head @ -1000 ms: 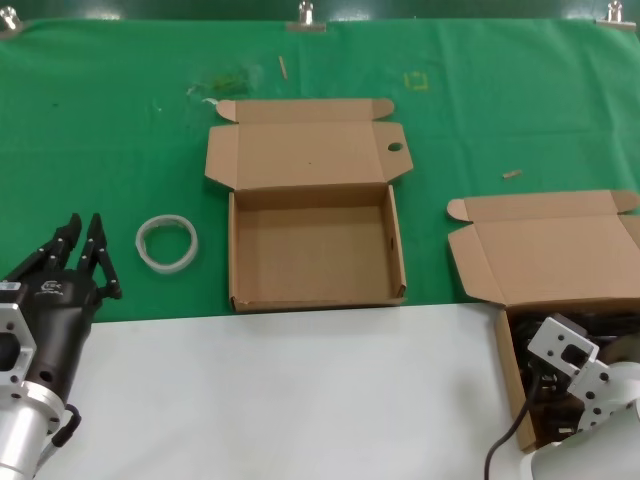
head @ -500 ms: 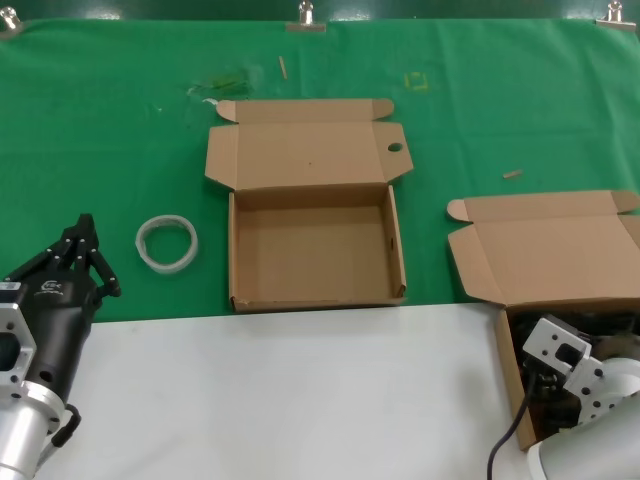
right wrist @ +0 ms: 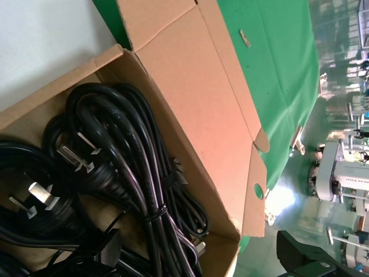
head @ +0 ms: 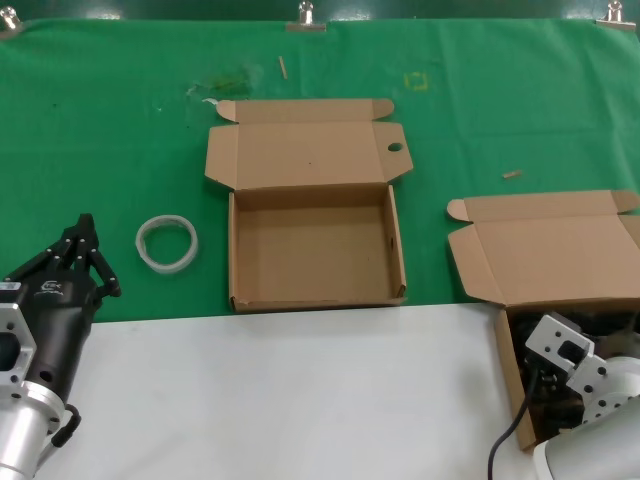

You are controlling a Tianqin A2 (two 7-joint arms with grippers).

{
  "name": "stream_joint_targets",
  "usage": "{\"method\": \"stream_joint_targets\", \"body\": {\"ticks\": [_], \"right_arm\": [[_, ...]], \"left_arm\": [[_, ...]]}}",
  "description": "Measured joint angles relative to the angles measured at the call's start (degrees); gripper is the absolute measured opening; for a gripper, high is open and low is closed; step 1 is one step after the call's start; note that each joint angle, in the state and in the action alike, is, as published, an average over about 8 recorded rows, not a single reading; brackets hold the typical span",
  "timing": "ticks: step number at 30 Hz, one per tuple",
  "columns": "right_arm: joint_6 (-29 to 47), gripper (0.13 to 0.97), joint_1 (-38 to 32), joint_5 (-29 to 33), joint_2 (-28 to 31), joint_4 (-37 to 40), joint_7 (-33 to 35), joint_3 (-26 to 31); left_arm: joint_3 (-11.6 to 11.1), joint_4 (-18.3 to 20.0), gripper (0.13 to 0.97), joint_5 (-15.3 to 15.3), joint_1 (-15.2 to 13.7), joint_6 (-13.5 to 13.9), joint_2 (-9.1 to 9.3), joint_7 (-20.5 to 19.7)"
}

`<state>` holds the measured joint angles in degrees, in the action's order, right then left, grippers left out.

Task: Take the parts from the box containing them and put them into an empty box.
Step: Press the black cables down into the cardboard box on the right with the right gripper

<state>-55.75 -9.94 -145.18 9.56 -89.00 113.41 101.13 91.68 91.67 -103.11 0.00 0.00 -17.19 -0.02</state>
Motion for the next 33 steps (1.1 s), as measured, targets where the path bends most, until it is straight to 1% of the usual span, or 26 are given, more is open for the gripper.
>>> {"method": "stream_joint_targets", "body": {"ticks": [7,11,19,20,23,28,29,32,33], "right_arm": [[0.5,0.883,0.0,0.2,0.0,-0.1,0.1,-0.3],[0.7,0.883,0.0,0.2,0.0,0.0,0.2,-0.4],[1.2,0.744,-0.3,0.2,0.0,0.5,0.2,-0.5],[1.3,0.744,-0.4,0.2,0.0,0.6,0.2,-0.5],[1.5,0.668,-0.5,0.2,0.0,0.9,0.1,-0.4],[1.7,0.541,-0.8,0.1,0.0,1.4,0.0,-0.2],[1.8,0.541,-0.9,0.0,0.0,1.5,-0.1,-0.2],[1.9,0.467,-1.0,-0.2,0.0,1.7,-0.3,0.0],[2.0,0.442,-1.0,-0.2,0.0,1.8,-0.4,0.0]], "left_arm": [[0.0,0.0,0.140,0.0,0.0,0.0,0.00,0.0],[0.0,0.0,0.140,0.0,0.0,0.0,0.00,0.0],[0.0,0.0,0.154,0.0,0.0,0.0,0.00,0.0],[0.0,0.0,0.157,0.0,0.0,0.0,0.00,0.0],[0.0,0.0,0.163,0.0,0.0,0.0,0.00,0.0],[0.0,0.0,0.219,0.0,0.0,0.0,0.00,0.0],[0.0,0.0,0.230,0.0,0.0,0.0,0.00,0.0],[0.0,0.0,0.253,0.0,0.0,0.0,0.00,0.0],[0.0,0.0,0.272,0.0,0.0,0.0,0.00,0.0]]}}
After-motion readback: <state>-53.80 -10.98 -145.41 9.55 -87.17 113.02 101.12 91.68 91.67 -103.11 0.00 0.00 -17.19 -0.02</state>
